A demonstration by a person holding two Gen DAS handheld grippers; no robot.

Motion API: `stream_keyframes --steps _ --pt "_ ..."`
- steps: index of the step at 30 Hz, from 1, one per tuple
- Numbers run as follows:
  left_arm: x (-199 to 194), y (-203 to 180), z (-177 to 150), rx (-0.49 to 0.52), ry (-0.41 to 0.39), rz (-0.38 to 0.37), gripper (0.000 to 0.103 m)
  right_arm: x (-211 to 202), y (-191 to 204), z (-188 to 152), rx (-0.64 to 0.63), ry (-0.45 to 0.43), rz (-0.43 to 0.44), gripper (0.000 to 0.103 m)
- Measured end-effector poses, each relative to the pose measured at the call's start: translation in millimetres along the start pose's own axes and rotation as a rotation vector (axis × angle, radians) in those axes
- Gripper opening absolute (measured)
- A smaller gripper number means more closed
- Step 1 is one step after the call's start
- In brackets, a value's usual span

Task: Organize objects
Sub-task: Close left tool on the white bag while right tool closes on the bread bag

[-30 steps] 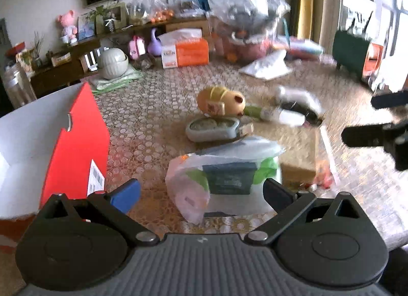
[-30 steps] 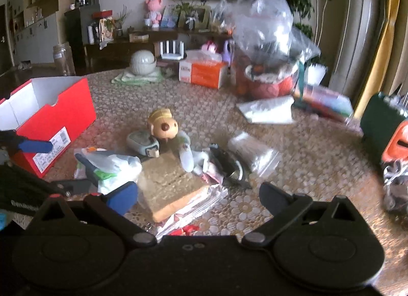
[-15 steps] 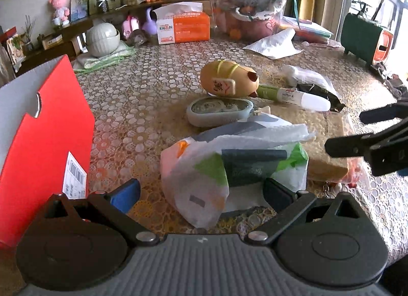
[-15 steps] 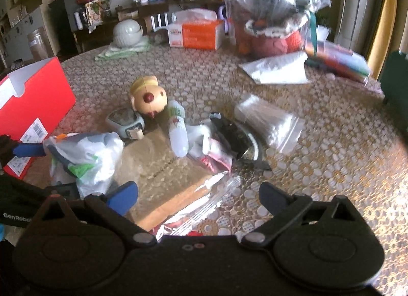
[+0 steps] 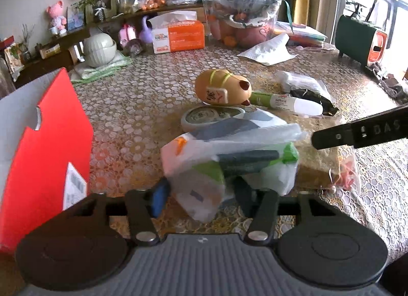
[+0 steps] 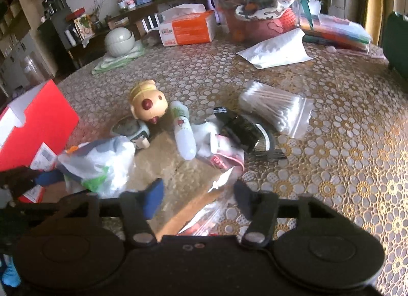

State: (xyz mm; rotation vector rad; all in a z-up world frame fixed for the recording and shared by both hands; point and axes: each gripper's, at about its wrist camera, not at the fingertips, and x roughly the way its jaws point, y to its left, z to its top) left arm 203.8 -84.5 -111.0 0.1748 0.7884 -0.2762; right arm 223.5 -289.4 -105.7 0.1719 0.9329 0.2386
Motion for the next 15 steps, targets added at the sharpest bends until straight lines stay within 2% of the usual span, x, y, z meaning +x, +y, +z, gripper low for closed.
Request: stream_keyframes --steps 4,5,6,7,15 --pt "-9.1 6.5 -0.8 -0.043 0.003 0.002 0.024 -12.8 4.2 -2.7 0.007 -0.013 -0.001 0.037" --pt "-11.5 8.1 -1.4 -0.055 0.003 -0.001 0.023 -16.7 6.2 -3.3 0.004 -0.017 0.001 0.034" --pt "-14.0 9.5 -2.4 -0.065 0.001 -0.002 0.016 -21.3 8.3 -4.0 -0.002 -0.024 0.004 0.033" --pt "-16.5 10.6 -2.8 -0.075 0.0 -0.003 0.004 -26.3 10.8 -4.9 -0.011 -0.033 0.005 0.031" --pt "-42.9 13.0 -5.2 -0.118 -0.037 -0.015 0.003 -64.1 30.1 -6.4 -0.074 -0.128 -0.012 0.02"
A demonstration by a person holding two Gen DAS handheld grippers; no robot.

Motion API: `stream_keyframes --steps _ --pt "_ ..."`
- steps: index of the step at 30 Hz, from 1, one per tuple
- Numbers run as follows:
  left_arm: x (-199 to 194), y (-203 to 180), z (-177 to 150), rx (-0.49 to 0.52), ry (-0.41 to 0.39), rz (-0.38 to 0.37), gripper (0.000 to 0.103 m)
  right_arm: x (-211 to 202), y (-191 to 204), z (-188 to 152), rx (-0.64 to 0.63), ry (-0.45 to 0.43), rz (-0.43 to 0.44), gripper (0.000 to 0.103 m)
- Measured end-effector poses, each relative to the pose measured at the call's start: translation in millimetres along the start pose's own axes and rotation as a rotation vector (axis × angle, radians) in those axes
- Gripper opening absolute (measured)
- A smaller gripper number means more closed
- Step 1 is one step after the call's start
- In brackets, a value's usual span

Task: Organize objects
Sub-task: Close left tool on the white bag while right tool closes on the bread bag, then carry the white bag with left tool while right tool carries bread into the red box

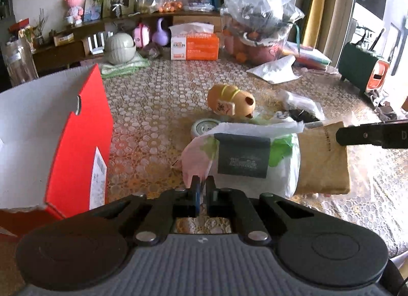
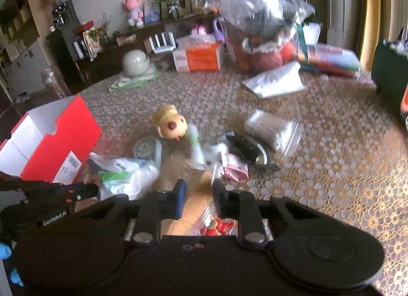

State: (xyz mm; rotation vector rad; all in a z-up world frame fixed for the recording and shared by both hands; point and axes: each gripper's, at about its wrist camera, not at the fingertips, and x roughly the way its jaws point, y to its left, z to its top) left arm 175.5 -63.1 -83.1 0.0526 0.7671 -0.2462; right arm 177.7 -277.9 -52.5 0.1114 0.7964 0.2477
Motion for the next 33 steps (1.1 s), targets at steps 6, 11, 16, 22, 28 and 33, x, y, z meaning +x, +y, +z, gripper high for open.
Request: stream_keyframes --steps 6,11,16,22,28,33 --pt "-23.3 5.4 1.2 -0.021 -0.042 0.005 0.003 -20.3 10.7 7.6 -0.036 -0.055 -0.009 0.016" --pt "-40.6 11.5 8.0 -0.023 -0.077 0.022 0.003 -33.6 18.4 16.3 -0.061 -0.094 -0.007 0.016" --pt "-57.6 20.8 17.1 -0.034 -0.109 0.014 0.002 -43.1 26.7 22.7 -0.086 -0.116 -0.012 0.016" --pt "-75.4 30.3 29.0 -0.031 -0.148 0.012 0.002 -52.7 35.6 30.4 -0.12 -0.139 -0.015 0.016" --pt "-70.7 36.8 19.7 0.038 -0.095 -0.081 0.003 -54.1 38.3 28.9 -0.125 -0.136 -0.021 0.016" --pt "-68.7 34.9 3.3 0.093 -0.053 -0.114 0.013 -53.2 36.6 22.5 -0.12 -0.12 -0.018 0.016"
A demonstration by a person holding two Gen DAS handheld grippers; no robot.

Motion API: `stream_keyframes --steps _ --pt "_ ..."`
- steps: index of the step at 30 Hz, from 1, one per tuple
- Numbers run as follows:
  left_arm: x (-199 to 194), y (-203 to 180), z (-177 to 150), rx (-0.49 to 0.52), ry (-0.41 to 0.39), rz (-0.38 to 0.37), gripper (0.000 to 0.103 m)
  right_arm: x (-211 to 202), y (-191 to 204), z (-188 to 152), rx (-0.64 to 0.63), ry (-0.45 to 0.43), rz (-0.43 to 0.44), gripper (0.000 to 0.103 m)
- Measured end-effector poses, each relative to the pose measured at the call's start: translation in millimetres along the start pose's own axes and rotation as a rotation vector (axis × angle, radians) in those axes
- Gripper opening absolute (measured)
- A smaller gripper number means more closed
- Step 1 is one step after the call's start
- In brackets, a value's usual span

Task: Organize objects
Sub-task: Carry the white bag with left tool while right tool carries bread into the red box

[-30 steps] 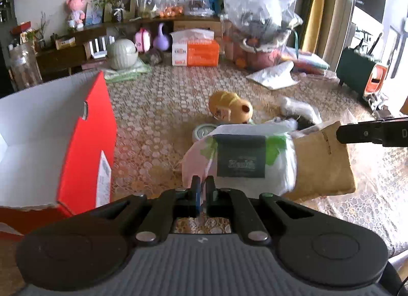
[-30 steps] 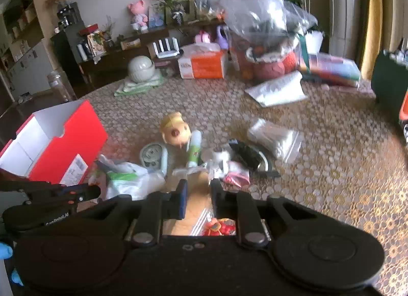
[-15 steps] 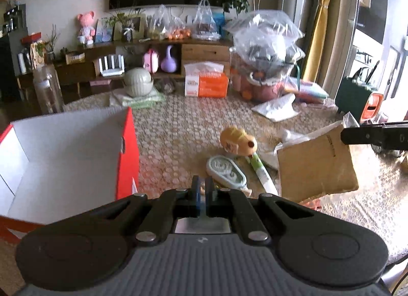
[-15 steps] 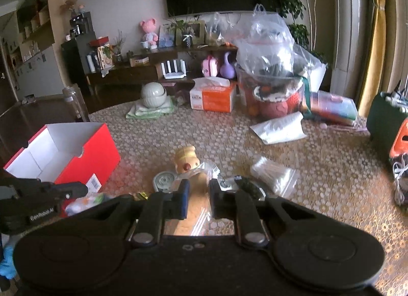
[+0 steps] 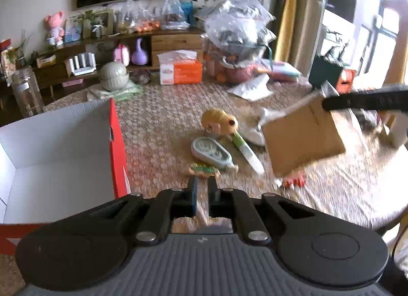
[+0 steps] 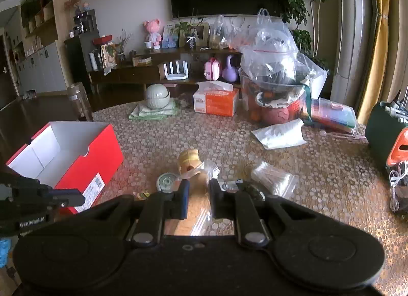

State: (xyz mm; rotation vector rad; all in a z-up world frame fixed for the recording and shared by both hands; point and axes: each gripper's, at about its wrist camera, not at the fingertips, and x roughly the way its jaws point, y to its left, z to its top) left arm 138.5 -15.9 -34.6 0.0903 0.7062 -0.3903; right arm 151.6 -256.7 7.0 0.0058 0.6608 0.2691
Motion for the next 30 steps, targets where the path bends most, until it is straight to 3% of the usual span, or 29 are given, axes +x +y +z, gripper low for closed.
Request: stream_keyframes --steps 2,3,4,8,21,30 --pt "-0.6 -3.7 -5.7 0.017 0.014 -0.013 0.042 -0.2 -1.0 -0.4 -0.002 -0.001 0.003 0.016" --pt "-1.2 -5.6 -9.0 0.028 0.02 -0.014 0.077 -0.6 -1.2 -1.6 -0.003 -0.002 0.004 0.016" --pt "-2.4 -7.6 -13.1 0.038 0.02 -0.011 0.088 -1.2 -1.5 -2.5 -0.003 -0.002 0.005 0.016" --pt "-1.6 -13.6 -25.5 0.093 0.059 -0.045 0.088 -1.4 -2.8 -4.2 0.003 0.004 0.008 0.016" --pt "36.2 -24.2 -47.4 0.489 0.229 -0.16 0.088 1.8 -15.7 -15.9 0.014 0.036 0.019 0.016" --pt "66.8 -37.3 -60.5 0.641 0.296 -0.158 0.088 8.0 -18.3 -18.3 0.021 0.06 0.011 0.016"
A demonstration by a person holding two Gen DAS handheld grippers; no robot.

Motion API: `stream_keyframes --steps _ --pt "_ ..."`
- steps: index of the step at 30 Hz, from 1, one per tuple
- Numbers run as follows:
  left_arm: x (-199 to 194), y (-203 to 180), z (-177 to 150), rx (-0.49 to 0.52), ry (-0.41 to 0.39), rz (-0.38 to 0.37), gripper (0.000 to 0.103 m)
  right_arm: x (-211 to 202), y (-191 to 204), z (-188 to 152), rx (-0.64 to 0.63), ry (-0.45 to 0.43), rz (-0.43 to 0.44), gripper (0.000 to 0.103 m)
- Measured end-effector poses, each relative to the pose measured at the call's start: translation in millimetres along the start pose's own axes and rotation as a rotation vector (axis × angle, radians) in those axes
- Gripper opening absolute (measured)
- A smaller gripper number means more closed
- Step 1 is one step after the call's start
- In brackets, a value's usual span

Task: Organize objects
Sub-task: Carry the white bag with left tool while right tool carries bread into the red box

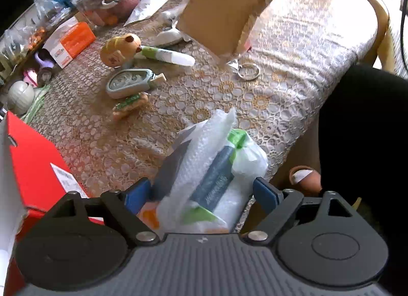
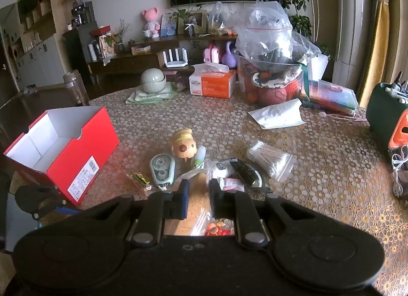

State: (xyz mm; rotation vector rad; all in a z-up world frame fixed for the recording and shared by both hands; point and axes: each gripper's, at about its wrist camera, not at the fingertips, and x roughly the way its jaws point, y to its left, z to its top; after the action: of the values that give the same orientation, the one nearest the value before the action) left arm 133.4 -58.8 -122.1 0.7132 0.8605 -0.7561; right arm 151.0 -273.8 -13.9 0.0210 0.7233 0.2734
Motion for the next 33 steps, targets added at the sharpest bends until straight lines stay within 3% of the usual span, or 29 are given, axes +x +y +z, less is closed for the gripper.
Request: stream_keyframes --steps 5,6,7,10,15,20,27,33 --pt "0.0 0.1 -1.9 -0.029 -0.024 0.004 0.088 2.5 -0.1 0.2 0.002 0.009 -0.001 0.016" --pt "-1.1 2.2 -2.0 -0.052 -0.028 0.005 0.084 3.0 0.1 0.5 0.003 0.011 -0.001 0.016" --pt "-3.3 4.7 -2.8 -0.079 -0.035 -0.004 0.072 3.6 0.3 0.9 0.004 0.013 0.0 0.016" --pt "-9.9 10.1 -3.3 -0.144 -0.05 -0.01 0.049 4.2 1.9 1.1 0.002 0.016 -0.001 0.016" --pt "-18.2 17.1 -3.8 -0.235 -0.067 0.021 0.033 2.4 6.4 1.2 -0.001 0.016 -0.001 0.016" --pt "-33.5 23.5 -4.5 -0.352 -0.107 0.07 0.032 -3.0 11.3 2.3 -0.001 0.01 0.001 0.016" --pt "-84.3 40.1 -2.2 -0.488 -0.207 0.142 0.032 -17.9 26.3 15.2 -0.018 -0.018 0.031 0.016" --pt "-120.2 66.5 -7.9 -0.6 -0.224 0.19 0.032 -32.8 50.6 37.3 -0.039 -0.083 0.083 0.016"
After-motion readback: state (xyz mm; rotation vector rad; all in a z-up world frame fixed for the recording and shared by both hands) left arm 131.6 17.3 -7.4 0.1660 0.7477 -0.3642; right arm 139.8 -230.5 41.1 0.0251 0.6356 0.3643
